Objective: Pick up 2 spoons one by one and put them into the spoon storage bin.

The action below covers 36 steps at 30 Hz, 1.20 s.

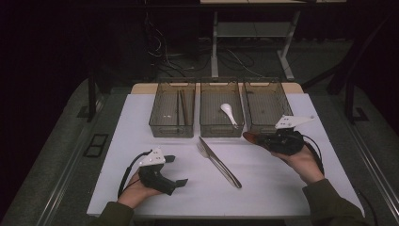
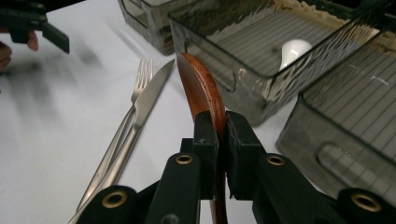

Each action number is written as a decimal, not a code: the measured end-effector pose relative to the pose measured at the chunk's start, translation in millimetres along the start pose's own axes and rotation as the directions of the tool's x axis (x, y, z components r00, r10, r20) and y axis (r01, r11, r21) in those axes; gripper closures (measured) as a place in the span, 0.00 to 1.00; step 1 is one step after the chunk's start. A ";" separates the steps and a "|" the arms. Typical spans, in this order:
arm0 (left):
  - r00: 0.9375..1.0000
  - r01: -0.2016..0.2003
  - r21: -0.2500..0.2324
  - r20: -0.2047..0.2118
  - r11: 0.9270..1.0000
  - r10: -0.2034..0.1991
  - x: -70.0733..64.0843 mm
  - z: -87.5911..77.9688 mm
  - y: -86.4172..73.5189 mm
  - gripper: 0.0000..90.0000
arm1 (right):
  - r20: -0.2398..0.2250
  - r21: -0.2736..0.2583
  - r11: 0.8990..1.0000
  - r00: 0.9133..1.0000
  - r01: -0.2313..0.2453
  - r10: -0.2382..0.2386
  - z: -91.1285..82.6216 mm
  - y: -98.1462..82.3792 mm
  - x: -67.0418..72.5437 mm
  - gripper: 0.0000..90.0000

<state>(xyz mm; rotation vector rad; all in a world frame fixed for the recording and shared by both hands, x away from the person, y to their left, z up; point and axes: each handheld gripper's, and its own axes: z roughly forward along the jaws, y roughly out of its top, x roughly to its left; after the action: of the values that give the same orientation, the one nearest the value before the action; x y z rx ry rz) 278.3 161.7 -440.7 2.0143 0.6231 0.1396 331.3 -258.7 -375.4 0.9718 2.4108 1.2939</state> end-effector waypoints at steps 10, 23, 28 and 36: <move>1.000 0.008 -0.006 0.000 1.000 -0.008 0.1 -0.8 0.1 0.00 | 0.029 -0.038 0.999 0.999 -0.017 0.018 15.3 34.6 -8.4 0.92; 1.000 0.008 -0.009 0.004 1.000 -0.008 0.0 -0.9 0.2 0.00 | 0.050 -0.041 0.999 0.998 -0.024 0.026 59.7 92.9 -20.5 0.92; 1.000 0.012 -0.012 0.006 1.000 -0.012 -0.3 -1.6 0.4 0.00 | 0.048 -0.042 0.997 0.997 -0.061 0.063 81.8 112.0 -28.4 0.92; 1.000 0.007 -0.020 0.011 1.000 -0.007 -0.6 -2.0 0.7 0.00 | 0.063 -0.039 0.995 0.994 -0.087 0.089 118.3 135.8 -29.6 0.92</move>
<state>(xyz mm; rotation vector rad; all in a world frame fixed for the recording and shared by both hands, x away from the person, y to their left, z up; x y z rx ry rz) 277.3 162.8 -439.0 1.9921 0.6195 0.1298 471.6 -148.5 -337.1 1.1043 2.3123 1.3089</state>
